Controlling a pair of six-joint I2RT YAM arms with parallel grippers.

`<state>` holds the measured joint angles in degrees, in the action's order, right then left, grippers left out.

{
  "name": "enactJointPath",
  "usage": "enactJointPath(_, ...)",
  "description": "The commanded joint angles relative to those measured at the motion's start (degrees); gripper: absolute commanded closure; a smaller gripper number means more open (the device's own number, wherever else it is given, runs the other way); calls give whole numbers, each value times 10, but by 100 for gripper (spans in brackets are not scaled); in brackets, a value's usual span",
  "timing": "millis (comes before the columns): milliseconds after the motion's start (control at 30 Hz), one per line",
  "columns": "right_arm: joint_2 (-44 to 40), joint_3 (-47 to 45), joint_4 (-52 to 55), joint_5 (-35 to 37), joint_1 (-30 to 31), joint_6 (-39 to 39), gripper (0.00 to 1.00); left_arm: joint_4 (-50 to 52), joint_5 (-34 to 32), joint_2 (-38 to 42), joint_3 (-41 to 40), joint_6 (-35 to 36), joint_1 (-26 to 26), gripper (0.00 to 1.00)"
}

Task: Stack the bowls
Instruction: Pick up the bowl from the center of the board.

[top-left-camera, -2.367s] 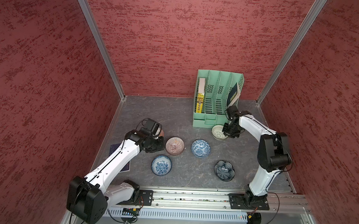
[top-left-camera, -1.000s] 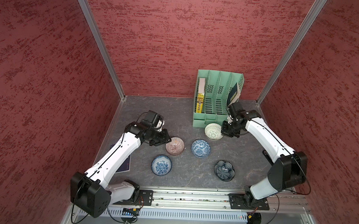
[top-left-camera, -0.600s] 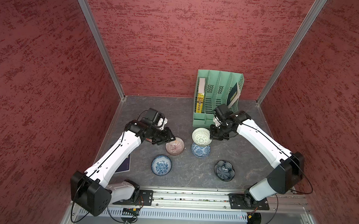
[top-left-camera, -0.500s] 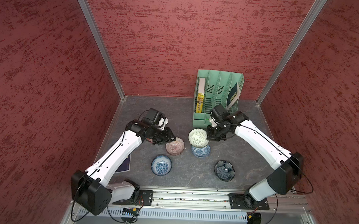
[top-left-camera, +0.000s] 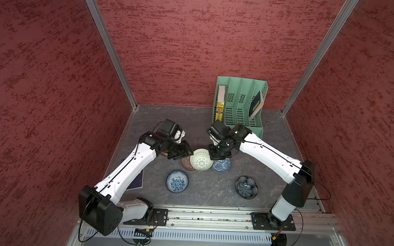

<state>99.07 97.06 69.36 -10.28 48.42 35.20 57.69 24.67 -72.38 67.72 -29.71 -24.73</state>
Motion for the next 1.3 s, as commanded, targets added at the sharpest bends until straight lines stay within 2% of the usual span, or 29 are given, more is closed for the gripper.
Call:
enactJointPath(0,5,40,5,11,20,9,100,23,-24,13,8,16,-1,59)
enactJointPath(633,36,83,14,16,47,10,100,30,-31,10,-10,23,-7,61)
enactJointPath(1267,40,84,17,30,48,8,100,82,-81,15,7,40,-31,76)
